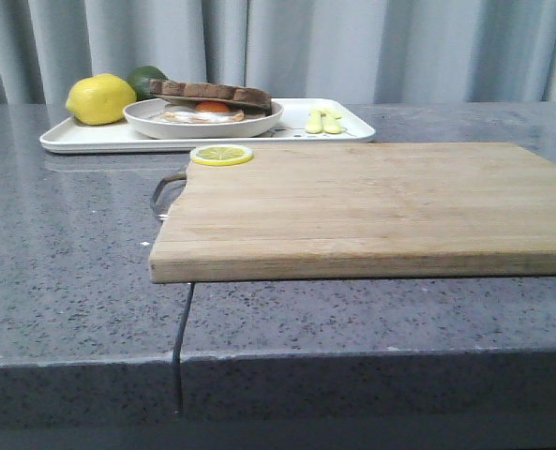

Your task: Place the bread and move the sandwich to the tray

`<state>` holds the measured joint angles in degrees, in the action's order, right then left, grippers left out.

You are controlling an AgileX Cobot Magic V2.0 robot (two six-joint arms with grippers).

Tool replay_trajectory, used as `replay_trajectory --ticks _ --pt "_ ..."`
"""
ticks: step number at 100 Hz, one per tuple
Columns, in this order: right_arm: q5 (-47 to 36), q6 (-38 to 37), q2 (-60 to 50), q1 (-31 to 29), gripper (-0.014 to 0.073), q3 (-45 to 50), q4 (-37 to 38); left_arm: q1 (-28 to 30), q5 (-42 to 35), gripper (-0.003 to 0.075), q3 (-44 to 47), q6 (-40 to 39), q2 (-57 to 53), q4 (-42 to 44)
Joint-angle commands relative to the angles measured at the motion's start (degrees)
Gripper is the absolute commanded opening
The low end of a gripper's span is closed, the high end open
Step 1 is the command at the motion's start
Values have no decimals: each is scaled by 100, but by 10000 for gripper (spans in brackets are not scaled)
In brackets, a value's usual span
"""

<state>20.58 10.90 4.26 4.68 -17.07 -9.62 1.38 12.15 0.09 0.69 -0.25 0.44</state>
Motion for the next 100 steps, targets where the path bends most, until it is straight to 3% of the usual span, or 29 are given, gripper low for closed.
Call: replay_trajectory --ticks 1,17,35,70,100 --pt "-465 54 52 -46 -116 -114 40 -41 -510 -19 87 -69 -194 -44" --pt "-718 -147 8 -46 -116 233 403 -41 -510 -19 87 -69 -194 -44" --pt "-1055 -1181 -349 -46 -116 874 1255 -41 -510 -19 87 -69 -194 -44" --pt "-1839 -1493 -602 -46 -116 1881 1281 -41 -510 -19 87 -69 -194 -44" --pt "-1780 -1519 -602 -46 -116 1863 1286 -41 -510 -19 87 -69 -194 -44"
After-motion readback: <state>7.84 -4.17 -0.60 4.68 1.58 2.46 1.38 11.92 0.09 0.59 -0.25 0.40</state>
